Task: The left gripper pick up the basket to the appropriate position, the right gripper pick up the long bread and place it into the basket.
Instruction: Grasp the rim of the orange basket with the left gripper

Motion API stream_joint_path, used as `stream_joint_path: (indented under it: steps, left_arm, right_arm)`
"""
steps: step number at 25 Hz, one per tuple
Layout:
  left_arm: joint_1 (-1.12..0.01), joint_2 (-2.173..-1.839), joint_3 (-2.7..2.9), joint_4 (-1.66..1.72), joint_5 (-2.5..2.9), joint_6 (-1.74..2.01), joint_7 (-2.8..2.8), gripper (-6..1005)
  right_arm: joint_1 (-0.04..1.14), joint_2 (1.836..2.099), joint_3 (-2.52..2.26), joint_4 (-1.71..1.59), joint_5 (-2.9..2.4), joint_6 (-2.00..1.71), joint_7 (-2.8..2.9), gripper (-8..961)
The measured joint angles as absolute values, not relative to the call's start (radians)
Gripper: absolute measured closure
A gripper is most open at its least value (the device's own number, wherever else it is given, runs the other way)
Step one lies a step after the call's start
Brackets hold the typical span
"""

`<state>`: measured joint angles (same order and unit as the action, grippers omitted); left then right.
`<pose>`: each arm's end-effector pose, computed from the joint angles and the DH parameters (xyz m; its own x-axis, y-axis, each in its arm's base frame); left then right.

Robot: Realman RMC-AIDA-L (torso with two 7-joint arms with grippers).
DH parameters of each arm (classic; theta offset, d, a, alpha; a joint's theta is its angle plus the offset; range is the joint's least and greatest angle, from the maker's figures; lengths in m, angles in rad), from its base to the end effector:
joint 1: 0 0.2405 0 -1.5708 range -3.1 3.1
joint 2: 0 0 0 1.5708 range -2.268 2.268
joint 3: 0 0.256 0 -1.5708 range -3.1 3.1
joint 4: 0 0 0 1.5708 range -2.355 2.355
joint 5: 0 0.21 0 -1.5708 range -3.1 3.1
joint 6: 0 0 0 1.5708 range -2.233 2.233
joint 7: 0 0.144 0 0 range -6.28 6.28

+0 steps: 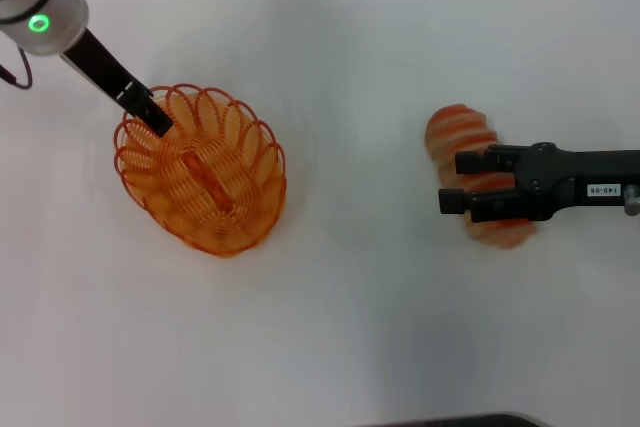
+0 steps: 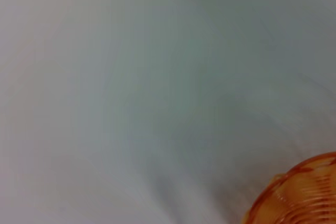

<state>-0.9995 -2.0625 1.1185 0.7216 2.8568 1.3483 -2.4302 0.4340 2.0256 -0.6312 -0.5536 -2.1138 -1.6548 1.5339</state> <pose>-0.1897 0.4243 -0.0168 0.6714 0.6652 -0.3267 0.4745 -0.7245 -0.5000 0.3101 0.2797 0.0016 0.6358 -0.6241 -0.4542 -0.6810 -0.7305 0.0505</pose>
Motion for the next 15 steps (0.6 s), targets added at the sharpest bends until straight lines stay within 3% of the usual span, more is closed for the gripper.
stream_joint_path:
  steps: [11, 15]
  left_arm:
    - [-1.004, -2.071, 1.123, 0.693, 2.857, 1.322, -2.425, 213]
    - [-1.007, -2.076, 1.123, 0.688, 2.858, 1.321, -2.424, 396]
  right_arm:
    - [0.438, 2.031, -0.635, -0.552, -2.114, -1.636, 1.534, 23]
    - [0.44, 2.033, -0.636, -0.549, -2.114, -1.624, 1.534, 23]
